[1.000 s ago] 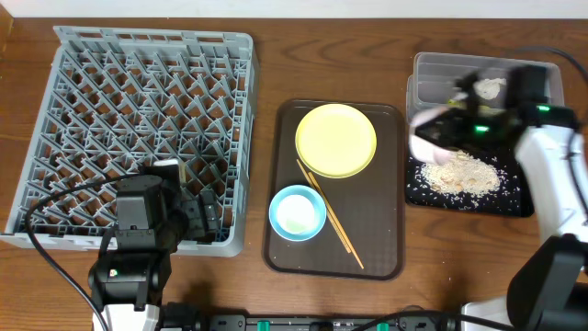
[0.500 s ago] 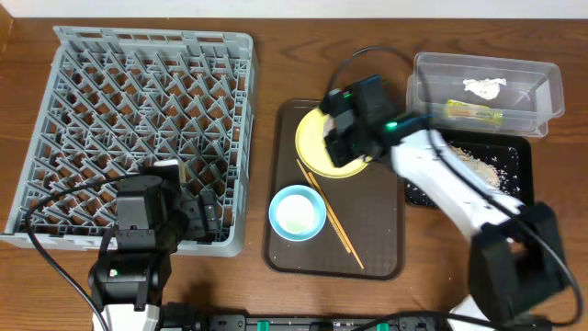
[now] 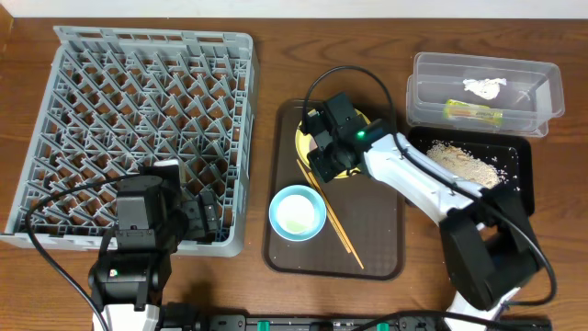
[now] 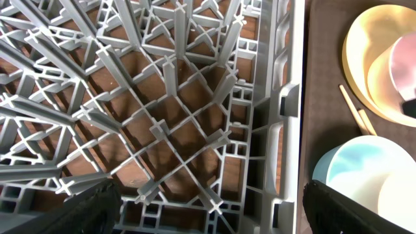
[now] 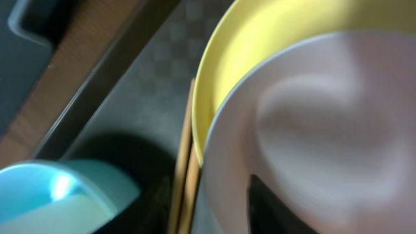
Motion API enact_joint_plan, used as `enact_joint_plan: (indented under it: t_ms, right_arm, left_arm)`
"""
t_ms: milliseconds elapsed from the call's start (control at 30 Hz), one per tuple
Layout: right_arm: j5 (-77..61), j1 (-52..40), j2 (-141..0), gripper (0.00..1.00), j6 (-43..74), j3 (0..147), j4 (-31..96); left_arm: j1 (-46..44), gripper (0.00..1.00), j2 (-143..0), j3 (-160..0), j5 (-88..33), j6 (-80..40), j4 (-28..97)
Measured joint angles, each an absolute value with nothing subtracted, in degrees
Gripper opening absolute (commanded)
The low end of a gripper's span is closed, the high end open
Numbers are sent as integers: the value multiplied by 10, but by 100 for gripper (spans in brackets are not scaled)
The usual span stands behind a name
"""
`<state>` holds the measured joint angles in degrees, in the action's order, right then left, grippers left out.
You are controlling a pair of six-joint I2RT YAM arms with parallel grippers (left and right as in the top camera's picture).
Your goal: Sort waste into correct bins and load items into the dishwasher
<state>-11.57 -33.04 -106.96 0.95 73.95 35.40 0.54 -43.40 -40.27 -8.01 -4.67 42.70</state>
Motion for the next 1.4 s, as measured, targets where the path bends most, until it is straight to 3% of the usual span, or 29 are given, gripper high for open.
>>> enact_joint_plan:
  t_ms: [167,333,667,767,833,967,1067,1400]
  right_arm:
    - [-155,-331,-1004,50,20,752,396]
    - [-183,-358,-979,46,32,761,472]
    - [-154,-411,-997,45,78,744,494]
    - [-146,-412,-1009,38,93,720,469]
    - [-143,-412,-1019,27,106,705,449]
    - [-140,-412,-1026,19,118,693,433]
    - [-140,-412,-1027,2,125,692,429]
    - [-140,-403,-1026,1,134,700,459]
  left_arm:
    - [5,91,-434,-403,-80,-47,427]
    - [5,91,-434,-403,-80,-47,427]
    - [5,91,-434,-403,-80,-47,427]
    - [5,91,-434,-403,-80,-47,427]
    - [5,91,-434,-403,-80,-47,427]
    - [5,91,-434,-403,-80,-47,427]
    - [5,91,-434,-403,-80,-47,427]
    - [5,91,-434,-403,-81,-47,427]
